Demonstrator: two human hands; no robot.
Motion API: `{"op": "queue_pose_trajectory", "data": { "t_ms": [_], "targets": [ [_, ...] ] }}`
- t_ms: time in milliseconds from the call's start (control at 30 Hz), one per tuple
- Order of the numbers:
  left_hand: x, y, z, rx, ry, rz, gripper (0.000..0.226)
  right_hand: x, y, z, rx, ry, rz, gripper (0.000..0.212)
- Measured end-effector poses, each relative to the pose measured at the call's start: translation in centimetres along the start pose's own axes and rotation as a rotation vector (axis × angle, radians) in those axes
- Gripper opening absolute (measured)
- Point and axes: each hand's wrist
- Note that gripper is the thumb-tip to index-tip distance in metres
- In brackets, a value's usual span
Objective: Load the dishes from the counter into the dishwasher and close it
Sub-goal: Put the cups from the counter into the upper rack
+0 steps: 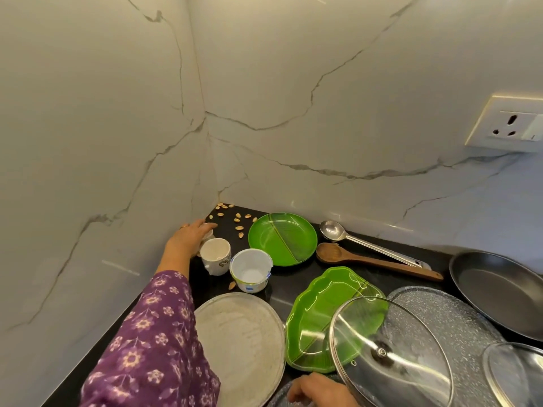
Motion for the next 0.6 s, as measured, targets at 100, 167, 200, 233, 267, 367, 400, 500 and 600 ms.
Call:
{"op": "queue_pose_trajectory", "data": {
  "t_ms": [100, 167, 200, 233, 267, 367, 400, 500, 600],
  "targets": [
    [-0.3, 0.6, 0.1, 0.029, 0.023, 0.080, 0.074, 0.8, 1.8, 2.8, 0.205, 0.024, -0.386, 0.015],
    [-0.2, 1.7, 0.1, 0.070, 0.041, 0.166, 0.071, 0.6, 2.7, 3.6, 0.142, 0.024, -0.519, 0.008],
    [-0.1, 2.3, 0.2, 0.086, 0.058, 0.222, 0.070, -0.3, 2.3, 3.1, 0.105, 0.028, -0.521, 0.008],
    [0.1, 3.0, 0.4, 0.099, 0.076, 0.277, 0.071, -0.6, 2.5, 3.1, 0.133, 0.033, -0.513, 0.004],
    [0.5, 3.7, 0.7, 0.103, 0.090, 0.331, 0.072, -0.7, 2.5, 3.1, 0.156, 0.053, -0.507, 0.013],
    [2.2, 6.0, 1.9, 0.082, 0.092, 0.436, 0.073, -0.6, 3.0, 3.6, 0.202, 0.032, -0.465, 0.028],
    [2.7, 6.6, 2.4, 0.065, 0.096, 0.465, 0.073, -0.4, 3.1, 3.4, 0.198, 0.028, -0.464, 0.025],
    [4.3, 9.7, 4.4, 0.033, 0.134, 0.548, 0.070, 0.4, 3.6, 2.9, 0.224, 0.020, -0.382, 0.017],
    [5.5, 13.7, 7.0, -0.015, 0.205, 0.623, 0.063, 1.7, 4.3, 2.5, 0.213, 0.001, -0.356, 0.015]
  ]
}}
Point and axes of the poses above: each hand's wrist, its own y-axis away from the middle knuckle, its own x-axis out of the back of the hand, z = x × y, and after that the axes turned 14 degrees about y, right-handed
